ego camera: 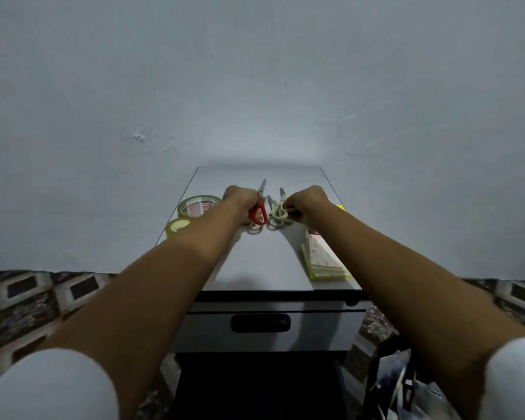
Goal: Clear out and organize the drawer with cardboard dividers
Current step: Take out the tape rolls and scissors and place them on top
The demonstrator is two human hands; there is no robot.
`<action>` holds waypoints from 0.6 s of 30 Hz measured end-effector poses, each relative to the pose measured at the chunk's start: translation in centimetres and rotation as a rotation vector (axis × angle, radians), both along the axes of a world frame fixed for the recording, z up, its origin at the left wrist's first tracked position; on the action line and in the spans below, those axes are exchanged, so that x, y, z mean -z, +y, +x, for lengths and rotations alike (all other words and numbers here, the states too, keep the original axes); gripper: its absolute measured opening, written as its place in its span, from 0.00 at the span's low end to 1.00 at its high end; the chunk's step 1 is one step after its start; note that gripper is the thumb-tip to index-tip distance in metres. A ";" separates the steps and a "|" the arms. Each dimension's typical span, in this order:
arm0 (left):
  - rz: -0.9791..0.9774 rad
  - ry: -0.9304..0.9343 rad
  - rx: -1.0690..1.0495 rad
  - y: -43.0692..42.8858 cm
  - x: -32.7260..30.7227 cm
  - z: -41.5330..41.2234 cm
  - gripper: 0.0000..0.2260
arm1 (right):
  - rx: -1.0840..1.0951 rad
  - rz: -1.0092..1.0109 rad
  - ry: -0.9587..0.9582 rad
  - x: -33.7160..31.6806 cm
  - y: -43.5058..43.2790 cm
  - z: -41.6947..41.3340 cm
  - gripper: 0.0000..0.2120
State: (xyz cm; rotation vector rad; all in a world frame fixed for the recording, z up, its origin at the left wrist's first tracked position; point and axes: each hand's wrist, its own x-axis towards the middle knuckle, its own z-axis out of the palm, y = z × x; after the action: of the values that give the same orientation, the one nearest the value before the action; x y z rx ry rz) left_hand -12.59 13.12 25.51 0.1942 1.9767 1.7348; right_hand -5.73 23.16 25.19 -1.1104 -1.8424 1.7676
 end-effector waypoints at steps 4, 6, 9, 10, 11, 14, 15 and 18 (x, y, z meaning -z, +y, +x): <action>-0.051 0.023 -0.026 2.0 1.1 -1.7 0.09 | 0.061 0.009 -0.024 1.7 1.3 -2.6 0.12; -0.074 0.021 -0.023 2.8 1.7 -2.5 0.09 | 0.056 0.053 -0.053 2.5 1.6 -3.4 0.12; -0.158 0.043 -0.012 3.6 2.3 -3.2 0.07 | 0.051 0.134 -0.102 3.6 2.1 -4.2 0.13; -0.190 0.056 -0.005 3.7 2.3 -3.3 0.05 | 0.050 0.165 -0.111 3.8 2.3 -4.4 0.13; -0.232 0.083 0.001 3.8 2.2 -3.2 0.05 | 0.045 0.201 -0.132 3.8 2.3 -4.5 0.14; -0.378 0.258 0.009 3.8 1.6 -3.1 0.11 | 0.057 0.282 -0.174 3.4 2.4 -4.3 0.14; -0.412 0.319 0.009 3.8 1.4 -3.0 0.14 | 0.068 0.302 -0.174 3.2 2.4 -4.1 0.14; -0.473 0.436 0.027 3.6 0.8 -2.7 0.17 | 0.080 0.341 -0.202 2.8 2.7 -4.0 0.15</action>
State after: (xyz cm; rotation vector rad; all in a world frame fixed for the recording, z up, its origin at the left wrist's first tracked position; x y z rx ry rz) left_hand -15.28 16.71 24.67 0.4584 2.6185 1.2286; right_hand -9.69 25.87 22.40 -1.2381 -2.0844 1.2730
